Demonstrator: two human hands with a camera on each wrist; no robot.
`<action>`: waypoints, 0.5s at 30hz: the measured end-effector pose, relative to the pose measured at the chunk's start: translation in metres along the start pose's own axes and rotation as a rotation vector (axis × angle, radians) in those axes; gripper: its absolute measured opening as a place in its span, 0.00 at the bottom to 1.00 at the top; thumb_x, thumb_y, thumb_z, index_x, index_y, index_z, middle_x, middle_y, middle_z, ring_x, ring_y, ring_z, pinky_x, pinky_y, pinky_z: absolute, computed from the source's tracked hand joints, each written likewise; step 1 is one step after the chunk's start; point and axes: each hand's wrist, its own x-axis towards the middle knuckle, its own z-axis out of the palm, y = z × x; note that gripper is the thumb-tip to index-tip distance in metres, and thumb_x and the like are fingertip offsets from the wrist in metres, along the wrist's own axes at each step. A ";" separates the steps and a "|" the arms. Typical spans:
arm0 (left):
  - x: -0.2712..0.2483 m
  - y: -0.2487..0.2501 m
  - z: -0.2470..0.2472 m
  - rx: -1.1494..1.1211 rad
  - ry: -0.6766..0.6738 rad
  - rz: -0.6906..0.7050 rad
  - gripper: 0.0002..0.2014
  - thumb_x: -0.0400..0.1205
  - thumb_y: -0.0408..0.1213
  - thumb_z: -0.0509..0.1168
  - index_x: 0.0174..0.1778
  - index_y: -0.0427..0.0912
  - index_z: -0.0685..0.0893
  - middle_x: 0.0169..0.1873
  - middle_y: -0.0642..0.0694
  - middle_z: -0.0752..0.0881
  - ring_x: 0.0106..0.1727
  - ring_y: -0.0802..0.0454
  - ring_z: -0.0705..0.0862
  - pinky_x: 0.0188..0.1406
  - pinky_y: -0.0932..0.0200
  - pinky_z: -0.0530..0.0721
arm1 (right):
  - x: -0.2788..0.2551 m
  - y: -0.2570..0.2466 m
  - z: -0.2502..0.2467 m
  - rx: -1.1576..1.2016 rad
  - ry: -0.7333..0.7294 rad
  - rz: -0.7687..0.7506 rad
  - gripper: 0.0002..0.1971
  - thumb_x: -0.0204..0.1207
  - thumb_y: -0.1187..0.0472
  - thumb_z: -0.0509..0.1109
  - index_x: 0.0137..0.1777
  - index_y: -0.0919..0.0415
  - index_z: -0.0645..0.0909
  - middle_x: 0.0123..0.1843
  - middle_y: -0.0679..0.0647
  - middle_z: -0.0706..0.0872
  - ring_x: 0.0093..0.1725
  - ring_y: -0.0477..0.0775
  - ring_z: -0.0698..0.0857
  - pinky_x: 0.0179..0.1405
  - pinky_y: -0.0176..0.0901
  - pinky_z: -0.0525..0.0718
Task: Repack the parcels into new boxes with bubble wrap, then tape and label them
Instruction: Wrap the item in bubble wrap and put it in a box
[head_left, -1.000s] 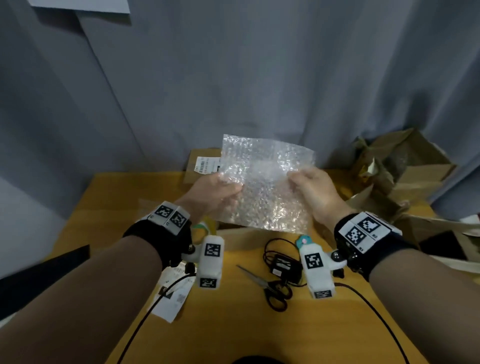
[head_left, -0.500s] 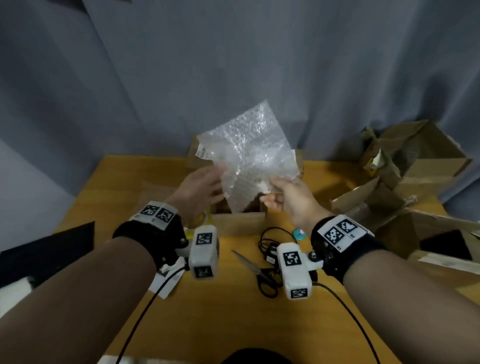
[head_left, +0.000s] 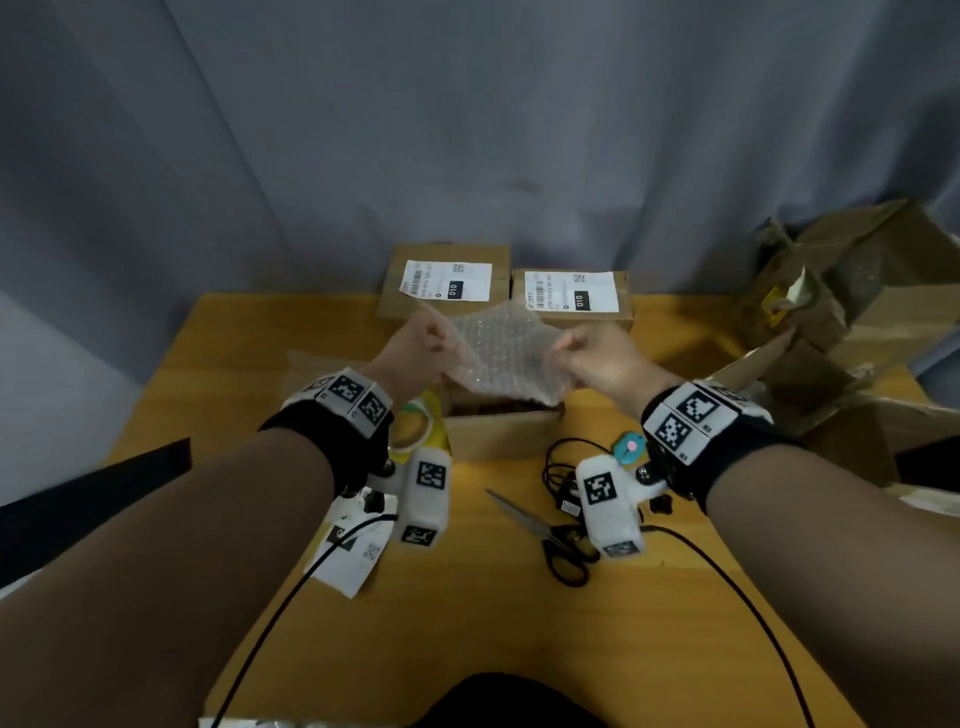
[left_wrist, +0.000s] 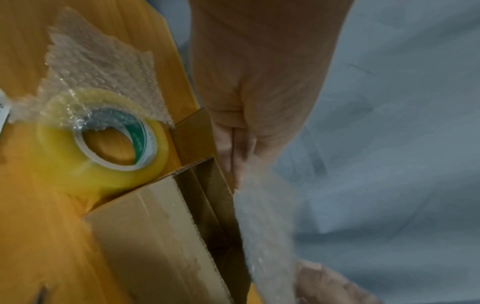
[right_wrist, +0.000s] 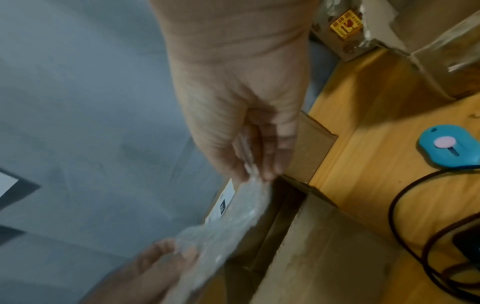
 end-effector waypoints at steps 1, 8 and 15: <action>0.000 0.002 0.001 0.082 -0.029 0.003 0.14 0.77 0.24 0.66 0.35 0.43 0.69 0.33 0.45 0.74 0.35 0.51 0.74 0.26 0.71 0.75 | -0.001 0.000 0.001 -0.103 -0.055 0.004 0.05 0.78 0.64 0.70 0.41 0.61 0.84 0.39 0.53 0.86 0.42 0.52 0.86 0.45 0.44 0.86; 0.004 -0.019 0.010 0.633 -0.230 -0.049 0.05 0.85 0.34 0.58 0.47 0.41 0.79 0.43 0.48 0.76 0.49 0.51 0.75 0.41 0.64 0.72 | -0.006 -0.004 -0.002 -0.876 0.052 -0.113 0.14 0.80 0.46 0.63 0.60 0.50 0.81 0.54 0.52 0.79 0.54 0.53 0.80 0.50 0.46 0.81; -0.003 -0.027 0.006 0.783 -0.247 0.112 0.16 0.86 0.36 0.50 0.30 0.42 0.66 0.24 0.50 0.64 0.24 0.60 0.62 0.24 0.70 0.63 | 0.003 0.023 0.012 -0.675 -0.264 -0.332 0.17 0.80 0.62 0.66 0.69 0.52 0.78 0.70 0.50 0.78 0.66 0.53 0.79 0.65 0.41 0.74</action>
